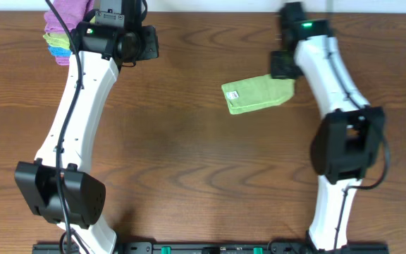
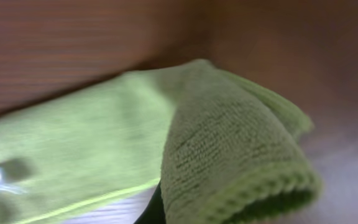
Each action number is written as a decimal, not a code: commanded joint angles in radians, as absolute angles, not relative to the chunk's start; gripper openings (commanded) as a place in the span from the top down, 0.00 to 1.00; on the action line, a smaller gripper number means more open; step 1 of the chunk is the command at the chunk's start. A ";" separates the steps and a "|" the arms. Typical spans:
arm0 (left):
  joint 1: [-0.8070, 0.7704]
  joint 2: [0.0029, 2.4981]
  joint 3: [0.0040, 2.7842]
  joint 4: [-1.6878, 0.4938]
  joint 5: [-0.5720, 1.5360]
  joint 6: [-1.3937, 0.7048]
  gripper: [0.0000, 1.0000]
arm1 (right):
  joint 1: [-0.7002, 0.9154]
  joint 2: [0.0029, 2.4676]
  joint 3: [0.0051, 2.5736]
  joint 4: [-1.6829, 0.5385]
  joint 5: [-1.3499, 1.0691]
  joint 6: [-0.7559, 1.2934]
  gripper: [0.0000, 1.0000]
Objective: Fold the cloth
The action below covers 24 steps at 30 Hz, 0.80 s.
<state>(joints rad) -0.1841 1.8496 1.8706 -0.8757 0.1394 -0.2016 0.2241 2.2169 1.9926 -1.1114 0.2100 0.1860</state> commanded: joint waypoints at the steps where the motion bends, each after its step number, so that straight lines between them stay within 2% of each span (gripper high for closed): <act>1: -0.181 1.821 1.876 -0.879 0.158 -0.187 0.94 | 0.321 2.233 2.006 -1.092 0.270 0.091 0.99; 7: -0.152 1.765 1.876 -0.887 0.155 -0.179 0.94 | 0.409 2.328 2.006 -1.100 0.311 0.052 0.99; 19: -0.098 1.736 1.876 -0.904 0.158 -0.179 0.94 | 0.418 2.342 2.006 -1.129 0.310 -0.002 0.99; 24: -0.098 1.736 1.876 -0.900 0.158 -0.179 0.95 | 0.424 2.342 2.006 -1.121 0.222 -0.002 0.99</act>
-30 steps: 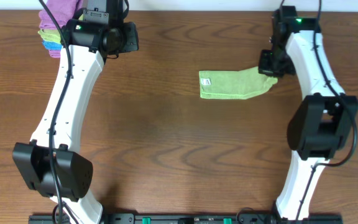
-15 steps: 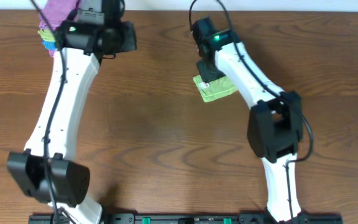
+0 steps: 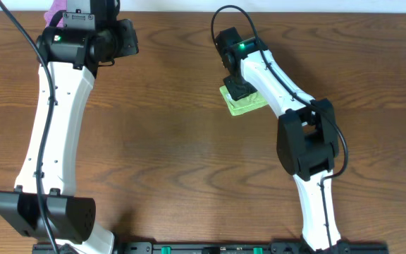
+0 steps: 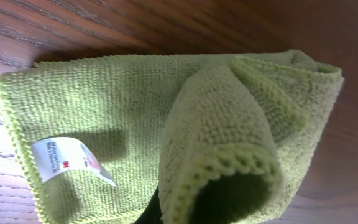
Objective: Fold the cloth
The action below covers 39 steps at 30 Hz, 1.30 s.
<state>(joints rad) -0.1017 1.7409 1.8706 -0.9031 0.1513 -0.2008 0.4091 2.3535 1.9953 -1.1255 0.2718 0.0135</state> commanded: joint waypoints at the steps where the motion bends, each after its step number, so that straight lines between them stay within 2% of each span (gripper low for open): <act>1: -0.098 1.736 1.876 -0.897 0.158 -0.179 0.94 | 0.426 2.342 2.006 -1.121 0.196 -0.002 0.96; 2: -0.098 1.736 1.876 -0.894 0.158 -0.179 0.94 | 0.429 2.342 2.006 -1.121 0.169 -0.002 0.85; 3: -0.098 1.736 1.876 -0.891 0.158 -0.179 0.94 | 0.432 2.342 2.006 -1.119 0.152 -0.001 0.67; 4: -0.098 1.736 1.876 -0.888 0.158 -0.179 0.94 | 0.437 2.342 2.006 -1.117 0.129 -0.001 0.60; 8: -0.098 1.736 1.876 -0.881 0.158 -0.179 0.94 | 0.453 2.342 2.006 -1.114 -0.025 -0.001 0.55; 11: -0.098 1.736 1.876 -0.881 0.158 -0.179 0.94 | 0.460 2.342 2.006 -1.113 -0.120 -0.001 0.55; 16: -0.097 1.736 1.876 -0.882 0.153 -0.179 0.94 | 0.454 2.335 2.007 -1.114 -0.116 -0.002 0.66; 22: -0.041 1.737 1.876 -0.859 0.191 -0.206 0.93 | 0.439 2.277 2.020 -1.117 -0.090 -0.002 0.60; 25: -0.006 1.739 1.874 -0.857 0.268 -0.207 0.88 | 0.425 2.222 2.022 -1.114 -0.051 -0.001 0.59; 26: 0.000 1.743 1.868 -0.856 0.282 -0.206 0.87 | 0.414 2.194 2.022 -1.113 -0.048 -0.001 0.70; 27: 0.001 1.748 1.858 -0.856 0.283 -0.206 0.86 | 0.399 2.172 2.022 -1.114 -0.048 -0.001 0.98; 29: -0.004 1.763 1.829 -0.849 0.291 -0.206 0.83 | 0.369 2.149 2.022 -1.111 -0.038 -0.001 0.98; 33: -0.039 1.851 1.726 -0.786 0.486 -0.213 0.83 | 0.241 2.146 1.998 -1.108 -0.027 0.046 0.98; 34: -0.051 1.877 1.706 -0.768 0.514 -0.222 0.80 | 0.220 2.146 1.988 -1.102 -0.028 0.060 0.99; 36: -0.080 1.924 1.673 -0.720 0.554 -0.241 0.67 | 0.181 2.146 1.956 -1.071 -0.044 0.074 0.98; 39: -0.137 2.012 1.652 -0.640 0.618 -0.266 0.58 | 0.150 2.146 1.895 -1.025 -0.054 0.074 0.98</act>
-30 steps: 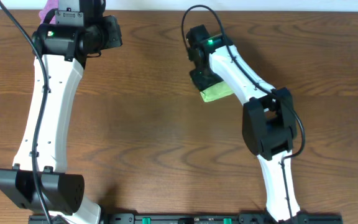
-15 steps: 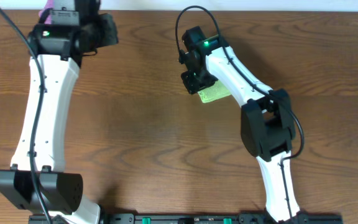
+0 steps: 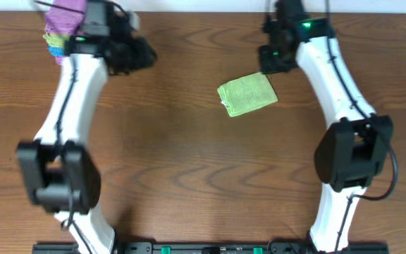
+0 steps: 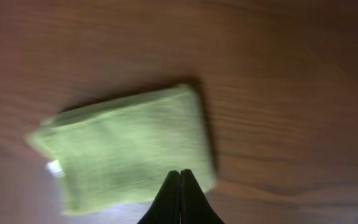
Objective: Fold the cloth
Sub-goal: 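Hold the folded bundle with both grippers and fold it again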
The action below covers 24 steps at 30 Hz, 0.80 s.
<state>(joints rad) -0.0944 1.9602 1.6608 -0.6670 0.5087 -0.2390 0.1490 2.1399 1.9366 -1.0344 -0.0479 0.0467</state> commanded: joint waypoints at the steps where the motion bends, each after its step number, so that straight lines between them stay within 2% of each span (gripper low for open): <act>1: -0.157 2.041 1.652 -0.614 0.630 -0.279 0.52 | 0.147 2.146 1.861 -0.996 -0.054 0.074 0.98; 5: -0.213 2.141 1.652 -0.498 0.718 -0.342 0.40 | 0.142 2.146 1.758 -0.891 -0.053 0.135 0.98; 19: -0.311 2.248 1.652 -0.405 0.760 -0.409 0.23 | 0.130 2.203 1.668 -0.707 0.027 0.204 0.98; 24: -0.344 2.249 1.652 -0.384 0.753 -0.408 0.22 | 0.124 2.240 1.668 -0.668 0.034 0.232 0.98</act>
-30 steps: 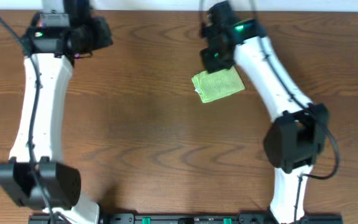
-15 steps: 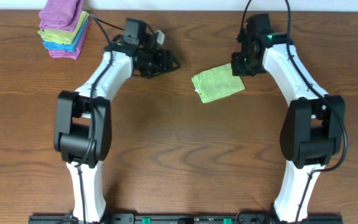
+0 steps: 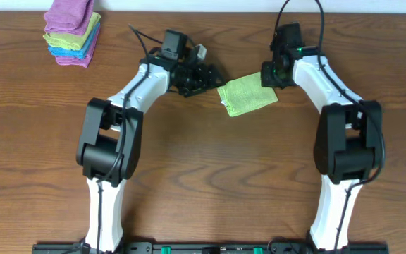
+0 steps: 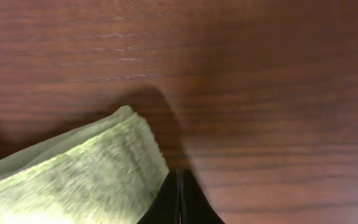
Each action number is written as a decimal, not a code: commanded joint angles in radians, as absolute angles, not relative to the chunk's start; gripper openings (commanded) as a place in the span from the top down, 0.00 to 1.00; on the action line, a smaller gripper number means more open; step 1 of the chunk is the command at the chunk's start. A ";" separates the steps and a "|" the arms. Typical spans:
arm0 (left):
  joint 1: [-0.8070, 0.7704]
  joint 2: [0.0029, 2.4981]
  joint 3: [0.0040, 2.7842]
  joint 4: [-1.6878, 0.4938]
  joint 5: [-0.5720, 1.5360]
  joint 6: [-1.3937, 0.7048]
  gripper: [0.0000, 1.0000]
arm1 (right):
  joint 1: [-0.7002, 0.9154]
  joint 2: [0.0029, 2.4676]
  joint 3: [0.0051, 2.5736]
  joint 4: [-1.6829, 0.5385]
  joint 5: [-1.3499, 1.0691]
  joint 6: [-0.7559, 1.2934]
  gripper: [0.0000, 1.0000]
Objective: Fold the cloth
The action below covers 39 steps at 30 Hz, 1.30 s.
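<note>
The green cloth [image 3: 247,94] lies folded into a small, roughly square pad on the wooden table [image 3: 189,162], its white tag at the front left corner. My right gripper [image 3: 271,75] is at the cloth's back right corner. In the right wrist view that gripper [image 4: 180,178] is shut with nothing in it, low over the wood just beside the edge of the cloth [image 4: 73,171]. My left gripper [image 3: 208,73] reaches in from the left and stops just short of the cloth's left edge. Its jaws are too small and dark to read.
A stack of folded cloths [image 3: 71,32], purple, green and blue, sits at the table's back left corner. Both arms [image 3: 309,70] stretch across the back half of the table toward the middle.
My left gripper has moved from beside the stack at the back left to the cloth's left edge. My right gripper has come down lower at the cloth's right corner. The cloth has not moved.
First my right gripper was shut on the right end of the longer folded cloth. Then it held that end over the cloth's left half. Later the cloth lay as a smaller pad, the right gripper shut and empty above it. Now both grippers flank it.
</note>
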<state>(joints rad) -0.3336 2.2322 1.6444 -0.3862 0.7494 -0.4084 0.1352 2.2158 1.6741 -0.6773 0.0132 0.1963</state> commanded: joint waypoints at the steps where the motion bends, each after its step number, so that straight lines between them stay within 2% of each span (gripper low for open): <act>1: -0.348 2.250 1.652 -0.384 0.752 -0.408 0.22 | 0.122 2.247 1.668 -0.663 0.034 0.232 0.98; 15: -0.382 2.252 1.649 -0.466 0.670 -0.389 0.23 | 0.115 2.295 1.668 -0.665 0.009 0.232 0.98; 36: -0.410 2.321 1.638 -0.376 0.722 -0.480 0.23 | 0.178 2.295 1.668 -0.666 -0.170 0.277 0.98; 37: -0.409 2.321 1.638 -0.376 0.722 -0.479 0.28 | 0.177 2.295 1.668 -0.667 -0.170 0.277 0.98; 39: -0.409 2.321 1.638 -0.376 0.722 -0.479 0.44 | 0.175 2.295 1.668 -0.669 -0.170 0.277 0.98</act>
<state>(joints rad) -0.4068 2.2936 1.6444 -0.3771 0.7292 -0.4767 0.1688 2.2601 1.6733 -0.6609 -0.1471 0.2581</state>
